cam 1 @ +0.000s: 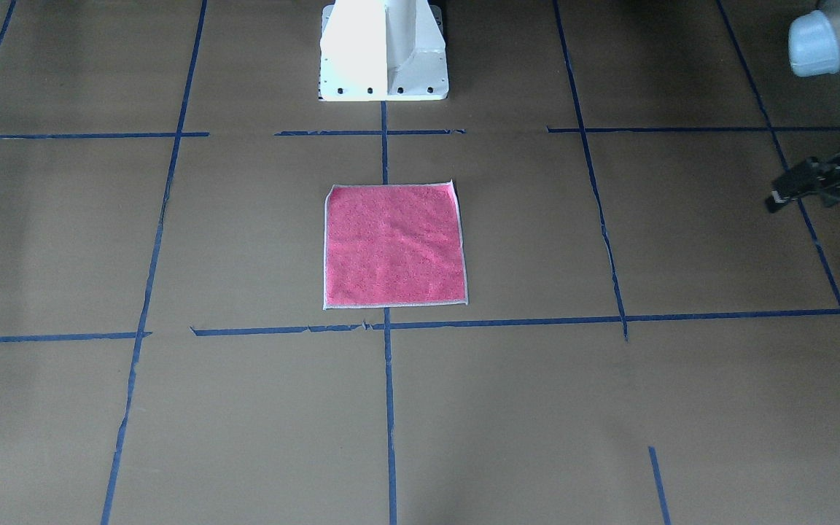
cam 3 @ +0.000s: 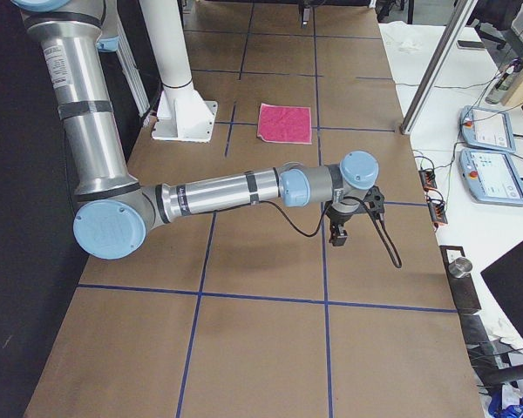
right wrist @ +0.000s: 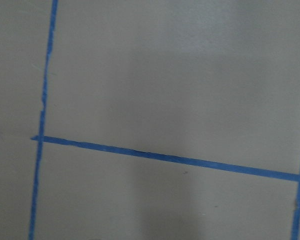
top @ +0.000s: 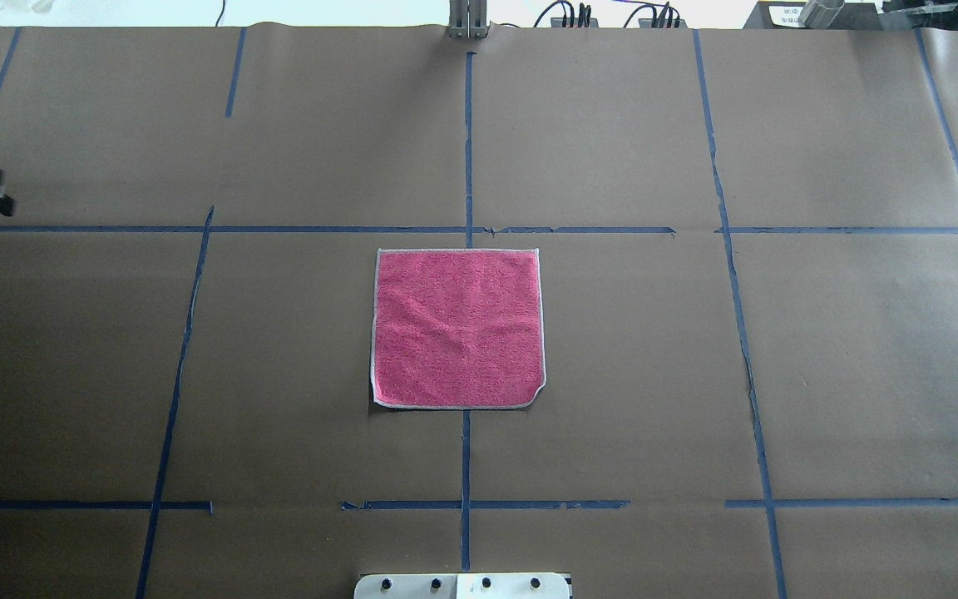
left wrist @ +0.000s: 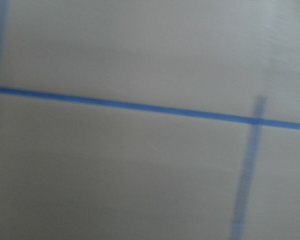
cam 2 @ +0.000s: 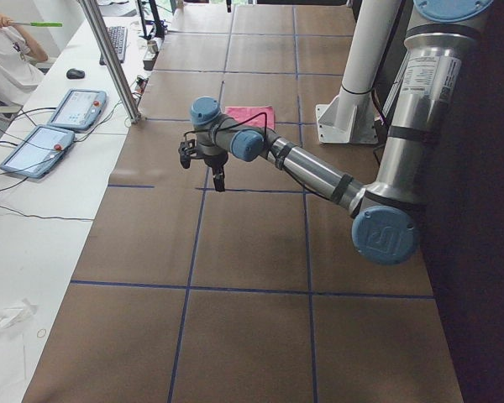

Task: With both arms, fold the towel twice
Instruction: 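Move the left gripper to the towel edge nearest the left arm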

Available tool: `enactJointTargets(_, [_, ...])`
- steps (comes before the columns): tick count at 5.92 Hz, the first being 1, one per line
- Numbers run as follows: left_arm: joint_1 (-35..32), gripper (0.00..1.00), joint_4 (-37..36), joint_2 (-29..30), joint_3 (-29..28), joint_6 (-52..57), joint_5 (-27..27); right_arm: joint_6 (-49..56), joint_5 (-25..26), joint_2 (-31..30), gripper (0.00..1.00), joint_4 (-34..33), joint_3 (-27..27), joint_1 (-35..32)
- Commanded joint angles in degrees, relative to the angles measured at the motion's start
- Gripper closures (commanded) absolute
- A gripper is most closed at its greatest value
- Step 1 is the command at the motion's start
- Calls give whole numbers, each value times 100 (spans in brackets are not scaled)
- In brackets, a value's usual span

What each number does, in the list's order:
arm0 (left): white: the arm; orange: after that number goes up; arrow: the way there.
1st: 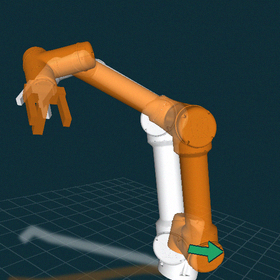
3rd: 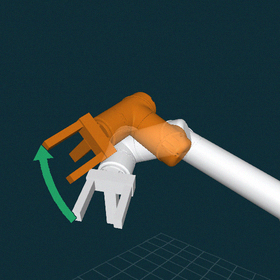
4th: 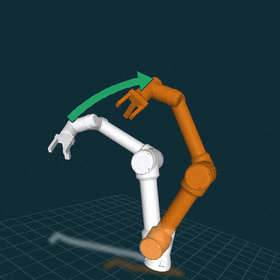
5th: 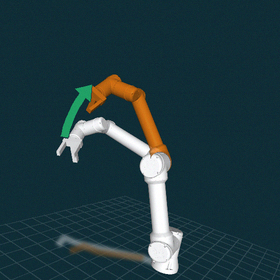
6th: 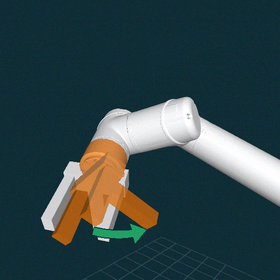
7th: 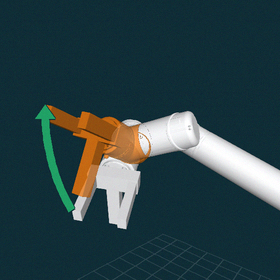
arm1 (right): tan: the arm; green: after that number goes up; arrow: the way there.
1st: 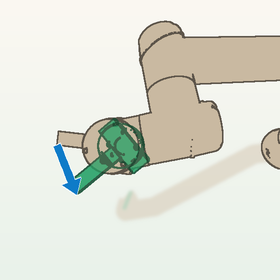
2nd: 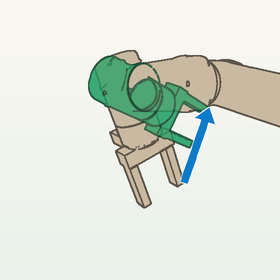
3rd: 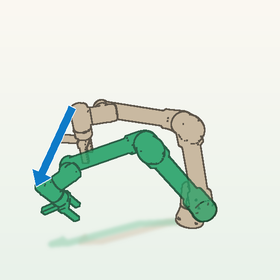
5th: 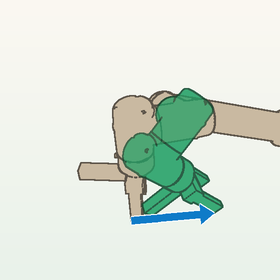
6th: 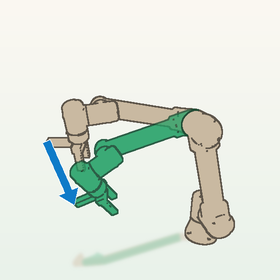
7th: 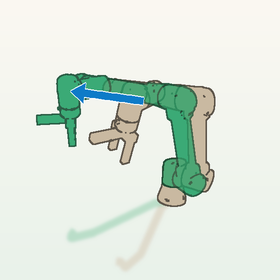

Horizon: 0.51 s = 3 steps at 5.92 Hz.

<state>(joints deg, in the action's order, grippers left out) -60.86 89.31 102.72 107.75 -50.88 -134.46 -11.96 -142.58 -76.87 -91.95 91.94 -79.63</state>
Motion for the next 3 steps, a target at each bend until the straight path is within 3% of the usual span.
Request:
enactJointTargets(1, [1307,0,95,825,0,-2084,610,-1774,28,216,0,376,411,577])
enactJointTargets(3, [2197,0,104,1476,-140,-3634,1350,-4067,125,190,0,1868,430,1131])
